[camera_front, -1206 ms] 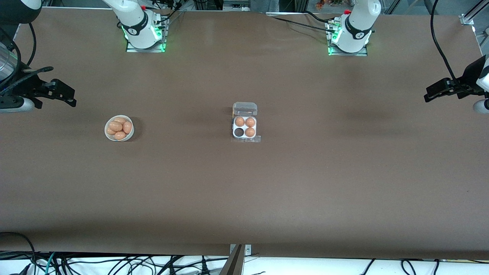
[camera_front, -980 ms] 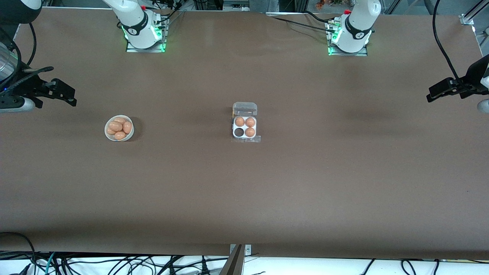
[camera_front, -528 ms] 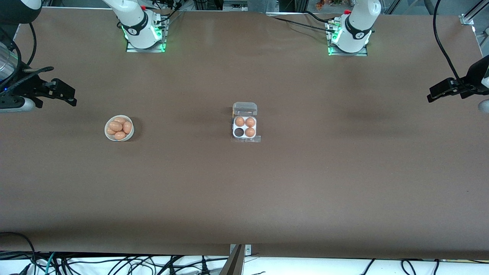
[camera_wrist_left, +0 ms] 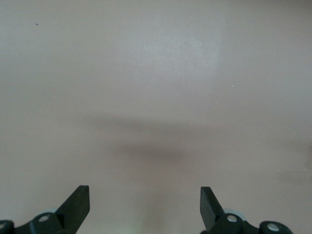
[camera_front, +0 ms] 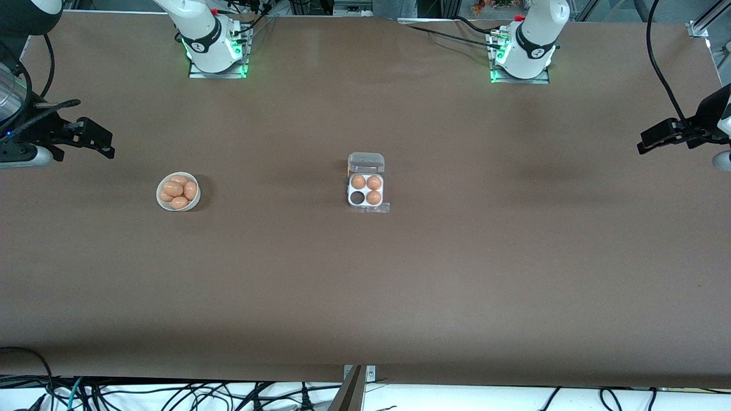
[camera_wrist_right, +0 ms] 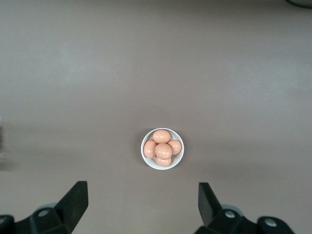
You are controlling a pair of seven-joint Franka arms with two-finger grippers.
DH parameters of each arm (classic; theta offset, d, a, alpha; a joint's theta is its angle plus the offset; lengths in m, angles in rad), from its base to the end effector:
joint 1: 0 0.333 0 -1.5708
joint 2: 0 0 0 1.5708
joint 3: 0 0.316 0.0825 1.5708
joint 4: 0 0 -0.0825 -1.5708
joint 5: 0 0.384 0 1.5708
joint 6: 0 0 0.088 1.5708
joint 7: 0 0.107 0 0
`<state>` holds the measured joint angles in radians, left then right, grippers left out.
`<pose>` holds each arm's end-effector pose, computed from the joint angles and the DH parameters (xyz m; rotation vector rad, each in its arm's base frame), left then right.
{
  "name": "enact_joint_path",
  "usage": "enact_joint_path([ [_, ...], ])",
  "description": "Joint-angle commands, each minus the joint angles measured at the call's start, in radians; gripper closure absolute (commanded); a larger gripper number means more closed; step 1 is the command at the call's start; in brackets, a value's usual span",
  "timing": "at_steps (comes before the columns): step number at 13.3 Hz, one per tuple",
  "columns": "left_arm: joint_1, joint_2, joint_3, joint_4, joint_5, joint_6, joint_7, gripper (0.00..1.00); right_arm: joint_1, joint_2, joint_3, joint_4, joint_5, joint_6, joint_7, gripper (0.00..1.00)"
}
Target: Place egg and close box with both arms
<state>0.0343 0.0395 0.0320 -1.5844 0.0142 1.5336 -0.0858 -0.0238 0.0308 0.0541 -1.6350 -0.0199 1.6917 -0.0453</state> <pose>0.5594 0.0384 0.5930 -3.1131 -0.2371 0.1408 0.5728 0.0150 0.5874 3.1207 0.1213 0.0403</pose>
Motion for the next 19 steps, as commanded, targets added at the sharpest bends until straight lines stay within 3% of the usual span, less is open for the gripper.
enact_joint_path([
  [1,0.004,0.013,-0.01,0.029,0.032,-0.015,0.001,0.0,-0.001,-0.012,0.004,-0.009,-0.015,-0.007,-0.01,0.0],
  [19,0.006,0.013,-0.01,0.034,0.032,-0.015,0.001,0.0,0.002,-0.002,0.004,-0.009,-0.029,-0.001,-0.021,0.0],
])
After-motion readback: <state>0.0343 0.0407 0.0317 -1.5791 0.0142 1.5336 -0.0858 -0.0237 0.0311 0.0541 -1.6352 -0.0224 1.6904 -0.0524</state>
